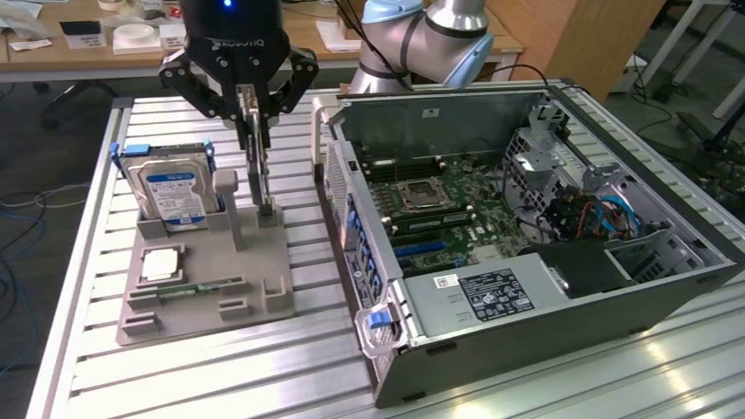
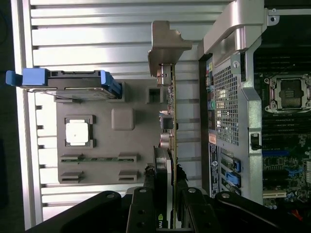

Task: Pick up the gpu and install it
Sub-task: 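Pick up the gpu and move the gpu toward the slot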

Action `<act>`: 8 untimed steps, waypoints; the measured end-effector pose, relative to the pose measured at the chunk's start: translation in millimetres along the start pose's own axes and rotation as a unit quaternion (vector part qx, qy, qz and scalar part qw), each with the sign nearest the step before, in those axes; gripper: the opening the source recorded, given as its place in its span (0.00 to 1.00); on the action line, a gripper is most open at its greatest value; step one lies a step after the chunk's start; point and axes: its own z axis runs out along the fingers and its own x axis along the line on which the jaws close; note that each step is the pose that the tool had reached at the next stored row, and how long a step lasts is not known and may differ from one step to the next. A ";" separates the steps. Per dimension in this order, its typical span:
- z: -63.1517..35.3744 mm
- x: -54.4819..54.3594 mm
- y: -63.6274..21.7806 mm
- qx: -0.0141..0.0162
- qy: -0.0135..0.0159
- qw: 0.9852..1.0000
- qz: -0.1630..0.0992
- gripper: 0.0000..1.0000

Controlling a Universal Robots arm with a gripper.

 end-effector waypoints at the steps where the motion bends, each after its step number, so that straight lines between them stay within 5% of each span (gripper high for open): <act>1: -0.3 0.0 0.0 0.000 0.000 1.000 0.000 0.27; 8: -4.9 -0.1 0.3 0.000 0.000 1.000 0.000 0.27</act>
